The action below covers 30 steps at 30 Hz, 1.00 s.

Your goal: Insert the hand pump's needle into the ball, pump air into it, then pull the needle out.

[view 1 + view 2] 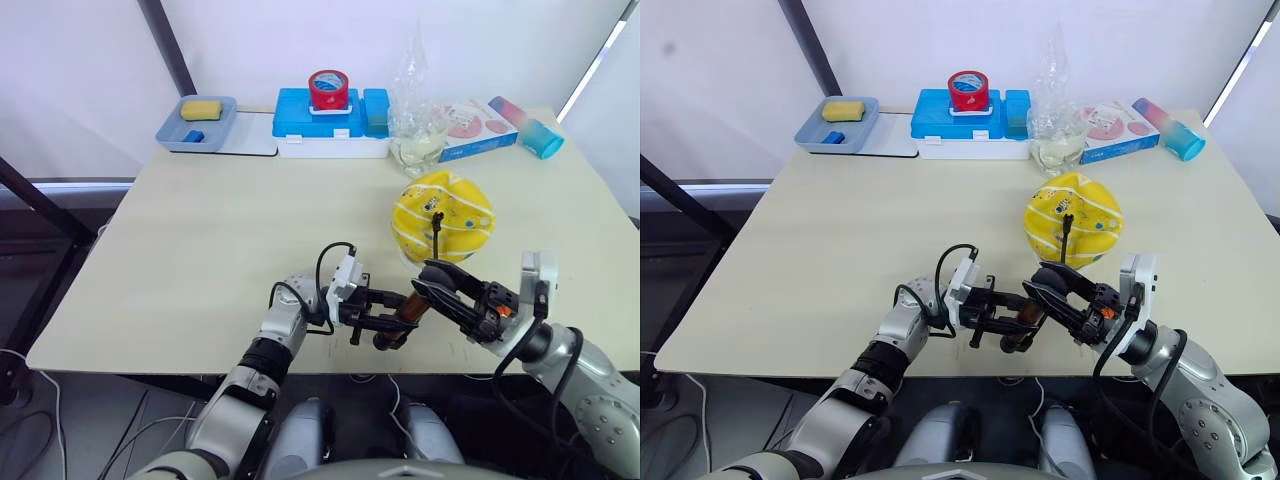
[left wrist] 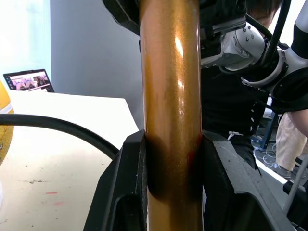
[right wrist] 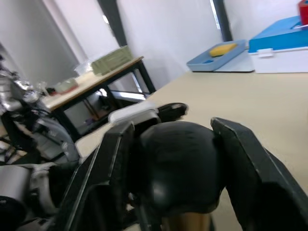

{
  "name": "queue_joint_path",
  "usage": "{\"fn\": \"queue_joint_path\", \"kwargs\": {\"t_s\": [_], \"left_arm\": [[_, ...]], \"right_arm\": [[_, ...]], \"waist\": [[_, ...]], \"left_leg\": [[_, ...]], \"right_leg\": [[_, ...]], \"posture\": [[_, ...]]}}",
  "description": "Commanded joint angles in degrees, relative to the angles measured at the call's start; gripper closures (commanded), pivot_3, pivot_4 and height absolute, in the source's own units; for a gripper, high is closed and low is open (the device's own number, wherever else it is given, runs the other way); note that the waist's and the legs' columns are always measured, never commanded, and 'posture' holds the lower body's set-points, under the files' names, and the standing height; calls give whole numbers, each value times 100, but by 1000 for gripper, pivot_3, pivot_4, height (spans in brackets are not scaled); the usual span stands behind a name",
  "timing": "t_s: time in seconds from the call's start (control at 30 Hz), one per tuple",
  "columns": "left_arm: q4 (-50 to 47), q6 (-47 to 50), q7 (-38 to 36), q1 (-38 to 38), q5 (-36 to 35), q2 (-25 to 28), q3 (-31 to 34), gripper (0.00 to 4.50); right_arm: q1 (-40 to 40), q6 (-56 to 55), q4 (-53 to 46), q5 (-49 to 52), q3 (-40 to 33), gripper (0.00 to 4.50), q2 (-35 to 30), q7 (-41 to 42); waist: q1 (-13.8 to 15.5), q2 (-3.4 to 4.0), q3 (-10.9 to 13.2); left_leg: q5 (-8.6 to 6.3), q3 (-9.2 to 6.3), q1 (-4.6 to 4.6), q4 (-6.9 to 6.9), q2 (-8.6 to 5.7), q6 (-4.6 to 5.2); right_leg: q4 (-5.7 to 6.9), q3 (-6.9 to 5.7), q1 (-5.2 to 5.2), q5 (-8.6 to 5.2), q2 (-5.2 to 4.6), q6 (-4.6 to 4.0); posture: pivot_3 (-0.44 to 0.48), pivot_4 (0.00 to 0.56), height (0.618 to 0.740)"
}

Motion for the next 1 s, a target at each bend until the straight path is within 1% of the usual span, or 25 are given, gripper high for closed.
{"fn": "queue_joint_path", "kwargs": {"t_s": [0.03, 0.37, 0.4, 0.43, 0.47, 0.6, 0.73, 0.8, 1.0], "left_arm": [[-13, -68, -183, -46, -119, -36, 83, 3439], [62, 244, -83, -151, 49, 89, -6, 3439], [69, 247, -72, -169, 78, 103, -13, 2429], [70, 249, -72, -186, 94, 115, -12, 2218], [78, 227, -75, -208, 121, 135, -15, 1864], [160, 85, -72, -297, 238, 242, -4, 40], [221, -72, -91, -319, 526, 507, -125, 40], [235, -84, 15, -296, 688, 603, -187, 40], [388, -52, 468, -337, 1157, 650, -357, 40]], "right_arm": [[-79, -116, -142, -47, -43, 2496, 13, 68], [-219, -209, -69, -539, 26, 2496, -125, 243], [-224, -212, -71, -584, 28, 2496, -154, 272], [-230, -227, -71, -632, 28, 2496, -170, 293], [-234, -246, -70, -680, 27, 2496, -191, 318], [-265, -289, -27, -792, 10, 2496, -206, 383], [-260, -371, 42, -951, -16, 2496, -266, 513], [-280, -401, 71, -993, -37, 2496, -278, 552], [-324, -552, 108, -1138, -79, 2496, -341, 729]], "waist": [[-1, 0, 0], [0, 0, 0], [1, 0, 0], [0, 0, 0], [-1, 0, 0], [-1, 0, 0], [-4, 0, 0], [-5, 0, 0], [6, 0, 0]], "left_leg": [[0, 0, 0, 0, 0, 0], [0, -4, 0, 0, 0, 0], [0, -4, 0, 0, 0, 0], [0, -4, 0, 0, 0, 0], [0, -4, 0, 0, 0, 0], [0, -8, 0, 0, 0, 0], [0, -8, 0, -1, 0, -1], [0, -9, 0, -1, 1, -1], [0, -11, 0, -1, 0, -1]], "right_leg": [[0, 0, 0, 0, 0, 0], [0, -4, 2, -1, 0, -1], [0, -5, 2, -1, 0, -1], [-1, -5, 2, -1, 0, -1], [0, -5, 3, -1, 0, -1], [1, -9, 3, -2, 2, -4], [-1, -9, 3, -3, 2, -5], [0, -10, 3, -4, 2, -6], [0, -13, 6, -4, -2, -7]], "posture": [[0, 150, 729], [0, 150, 729], [0, 150, 729], [0, 150, 729], [0, 150, 729], [0, 150, 729], [0, 150, 729], [0, 150, 729], [0, 150, 729]]}}
